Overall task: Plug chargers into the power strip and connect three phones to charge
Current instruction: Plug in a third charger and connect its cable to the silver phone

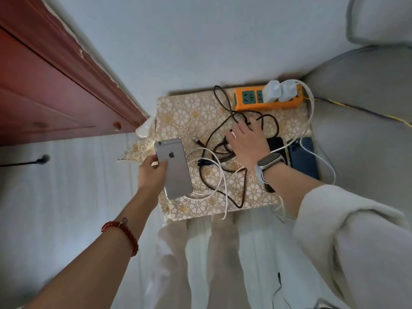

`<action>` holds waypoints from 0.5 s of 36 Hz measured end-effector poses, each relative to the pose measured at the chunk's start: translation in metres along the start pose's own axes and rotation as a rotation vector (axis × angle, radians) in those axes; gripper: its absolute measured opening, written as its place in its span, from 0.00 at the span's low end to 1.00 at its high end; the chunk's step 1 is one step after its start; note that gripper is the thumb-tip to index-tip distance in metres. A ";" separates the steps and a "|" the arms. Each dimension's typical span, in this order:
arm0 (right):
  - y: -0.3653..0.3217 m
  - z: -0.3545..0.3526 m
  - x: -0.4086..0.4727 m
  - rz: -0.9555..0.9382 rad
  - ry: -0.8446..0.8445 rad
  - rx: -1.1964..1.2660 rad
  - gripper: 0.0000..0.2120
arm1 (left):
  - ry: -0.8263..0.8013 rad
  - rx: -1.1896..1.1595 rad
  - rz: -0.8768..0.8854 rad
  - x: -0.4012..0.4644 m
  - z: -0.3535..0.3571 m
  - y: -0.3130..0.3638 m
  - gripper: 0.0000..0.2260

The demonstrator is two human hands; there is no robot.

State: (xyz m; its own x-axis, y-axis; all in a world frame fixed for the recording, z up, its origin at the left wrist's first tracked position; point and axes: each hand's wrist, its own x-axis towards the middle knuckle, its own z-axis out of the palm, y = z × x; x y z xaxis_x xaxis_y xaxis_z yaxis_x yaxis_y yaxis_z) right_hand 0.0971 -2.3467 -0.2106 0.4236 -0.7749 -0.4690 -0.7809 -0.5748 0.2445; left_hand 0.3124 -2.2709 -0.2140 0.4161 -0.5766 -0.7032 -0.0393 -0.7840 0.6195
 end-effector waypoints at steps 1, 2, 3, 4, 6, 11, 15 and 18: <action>0.002 0.000 0.004 -0.004 -0.022 -0.010 0.21 | 0.010 -0.008 0.001 0.001 0.002 -0.001 0.10; 0.003 0.001 0.006 -0.006 -0.037 -0.011 0.22 | 0.021 -0.018 0.002 0.002 0.004 -0.003 0.10; 0.006 0.003 0.010 -0.015 -0.045 -0.011 0.21 | 0.037 -0.030 0.001 0.002 0.007 -0.003 0.11; 0.006 0.003 0.012 -0.023 -0.048 -0.008 0.20 | 0.048 -0.033 0.001 0.001 0.008 -0.004 0.11; 0.009 0.007 0.014 -0.059 0.015 -0.024 0.16 | 0.067 -0.043 0.003 -0.002 0.009 -0.003 0.09; 0.025 0.007 0.007 -0.204 0.213 -0.069 0.11 | 0.142 -0.130 -0.022 -0.013 0.009 0.005 0.08; 0.049 -0.001 0.002 -0.200 0.430 0.151 0.15 | 0.188 -0.169 -0.023 -0.020 0.006 0.013 0.04; 0.072 -0.011 0.008 -0.142 0.439 0.293 0.18 | 0.206 -0.197 -0.016 -0.022 0.009 0.021 0.04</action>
State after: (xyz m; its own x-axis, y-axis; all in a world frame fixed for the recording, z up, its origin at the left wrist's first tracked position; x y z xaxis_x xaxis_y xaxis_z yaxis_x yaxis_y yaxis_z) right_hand 0.0490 -2.3968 -0.1876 0.6371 -0.7679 -0.0663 -0.7707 -0.6332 -0.0718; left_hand 0.2943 -2.2769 -0.1888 0.5920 -0.4894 -0.6404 0.1382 -0.7211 0.6789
